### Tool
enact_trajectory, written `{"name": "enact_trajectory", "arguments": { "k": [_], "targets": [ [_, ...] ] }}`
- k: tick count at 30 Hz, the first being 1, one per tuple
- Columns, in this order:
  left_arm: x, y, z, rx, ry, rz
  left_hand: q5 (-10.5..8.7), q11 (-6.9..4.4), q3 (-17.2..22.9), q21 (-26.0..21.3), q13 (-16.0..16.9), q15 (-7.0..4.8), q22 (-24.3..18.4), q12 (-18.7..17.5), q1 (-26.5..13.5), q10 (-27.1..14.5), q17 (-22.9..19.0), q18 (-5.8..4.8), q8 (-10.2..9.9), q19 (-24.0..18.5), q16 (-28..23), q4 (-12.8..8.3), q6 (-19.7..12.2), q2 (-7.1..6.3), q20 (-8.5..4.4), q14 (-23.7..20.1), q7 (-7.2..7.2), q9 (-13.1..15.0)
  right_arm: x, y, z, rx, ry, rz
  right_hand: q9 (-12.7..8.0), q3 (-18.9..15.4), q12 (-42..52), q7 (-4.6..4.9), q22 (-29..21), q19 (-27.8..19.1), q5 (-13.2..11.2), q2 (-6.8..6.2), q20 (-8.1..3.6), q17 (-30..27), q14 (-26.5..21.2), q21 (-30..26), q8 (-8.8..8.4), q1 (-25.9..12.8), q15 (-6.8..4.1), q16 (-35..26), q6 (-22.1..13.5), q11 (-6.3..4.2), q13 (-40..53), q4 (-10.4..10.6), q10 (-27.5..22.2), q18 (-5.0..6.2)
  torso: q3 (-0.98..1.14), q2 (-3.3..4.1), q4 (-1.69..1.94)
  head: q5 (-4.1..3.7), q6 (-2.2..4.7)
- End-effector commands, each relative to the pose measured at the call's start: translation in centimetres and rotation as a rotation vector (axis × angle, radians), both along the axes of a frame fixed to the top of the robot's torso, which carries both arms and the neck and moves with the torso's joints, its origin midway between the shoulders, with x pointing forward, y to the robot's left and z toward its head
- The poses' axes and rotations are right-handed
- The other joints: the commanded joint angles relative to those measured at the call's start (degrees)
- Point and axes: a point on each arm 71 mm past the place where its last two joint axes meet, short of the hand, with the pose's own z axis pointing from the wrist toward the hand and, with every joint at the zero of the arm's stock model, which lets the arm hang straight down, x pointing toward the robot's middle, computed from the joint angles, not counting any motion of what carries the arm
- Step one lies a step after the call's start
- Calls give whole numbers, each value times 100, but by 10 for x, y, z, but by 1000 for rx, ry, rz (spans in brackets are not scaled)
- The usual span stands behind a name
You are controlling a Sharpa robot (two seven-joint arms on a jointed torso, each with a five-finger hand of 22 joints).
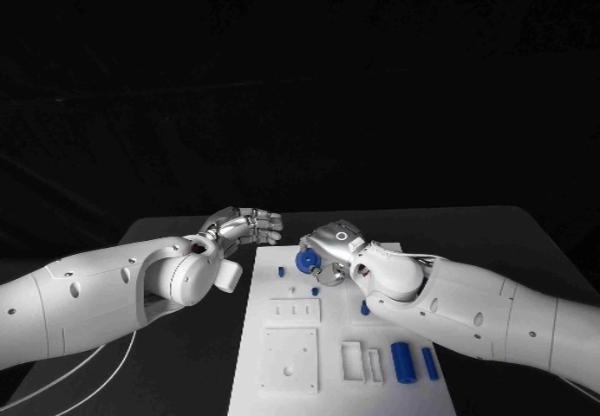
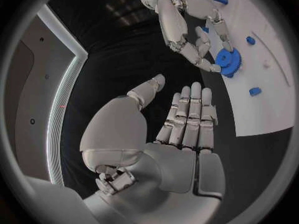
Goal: Assemble the parts on the task board
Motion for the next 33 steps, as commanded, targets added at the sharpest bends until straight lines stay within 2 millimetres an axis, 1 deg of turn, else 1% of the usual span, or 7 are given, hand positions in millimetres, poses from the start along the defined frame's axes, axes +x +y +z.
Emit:
{"name": "enact_trajectory", "arguments": {
  "k": [1,4,18,20,22,27,33],
  "targets": [
    [0,-1,1,-4,-8,-4,36,5,33,22,-4,29,128,-31,-29,-36,5,58,-31,-39,-17,-8,-31,-4,-5,-6,103,8,-1,2,-3,-29,-17,5,6,18,-31,41,71,44,-34,-49,-4,8,22,33,-30,9,-24,-37,733,-12,1,21,36,575,8,2,21,12,-27],
    [0,0,1,-3,-8,-3,36,5,33,22,-4,28,128,-30,-27,-36,5,58,-32,-40,-18,-11,-31,-7,-6,-6,103,9,0,3,-3,-34,-19,4,6,19,-33,40,71,45,-34,-61,-4,9,23,33,-31,16,-25,-39,732,-13,-2,20,36,575,4,8,31,16,-38],
    [-1,-3,2,-5,-8,-10,35,6,34,24,-3,28,128,-29,-25,-35,6,58,-32,-41,-18,-16,-31,-10,-6,-6,102,11,3,5,-6,-52,-17,-5,7,12,-42,42,71,47,-35,-75,-1,9,24,34,-35,12,-24,-41,729,-11,-10,28,28,575,3,9,29,58,-75],
    [-1,-4,2,-5,-8,-11,35,6,34,24,-3,28,128,-29,-24,-35,6,58,-32,-41,-18,-16,-31,-11,-6,-6,102,11,3,5,-7,-54,-15,-7,7,11,-43,42,71,47,-36,-75,0,9,24,34,-35,12,-24,-41,729,-11,-13,29,26,575,2,14,40,55,-77],
    [-1,-4,2,-5,-8,-11,34,6,34,24,-3,29,128,-29,-24,-36,6,58,-32,-41,-18,-16,-30,-11,-6,-6,102,11,4,4,-8,-56,-14,-9,7,9,-43,42,71,47,-36,-77,0,9,25,34,-35,10,-24,-42,728,-11,-12,31,27,575,2,10,37,66,-89],
    [-1,-4,2,-5,-8,-12,34,6,34,25,-3,29,128,-28,-24,-36,6,58,-32,-41,-18,-17,-30,-12,-6,-7,102,12,7,3,-10,-63,-10,-18,7,3,-51,43,71,47,-36,-83,3,8,25,34,-38,5,-23,-44,725,-10,-20,36,19,575,-6,15,49,69,-101],
    [-1,-5,2,-6,-9,-13,34,6,34,25,-3,29,128,-28,-24,-36,6,58,-32,-41,-18,-17,-30,-13,-5,-7,102,13,10,2,-11,-69,-7,-25,7,1,-54,44,71,47,-35,-83,4,8,25,33,-40,5,-23,-46,723,-10,-22,38,17,575,-3,13,39,85,-108]
  ]
}}
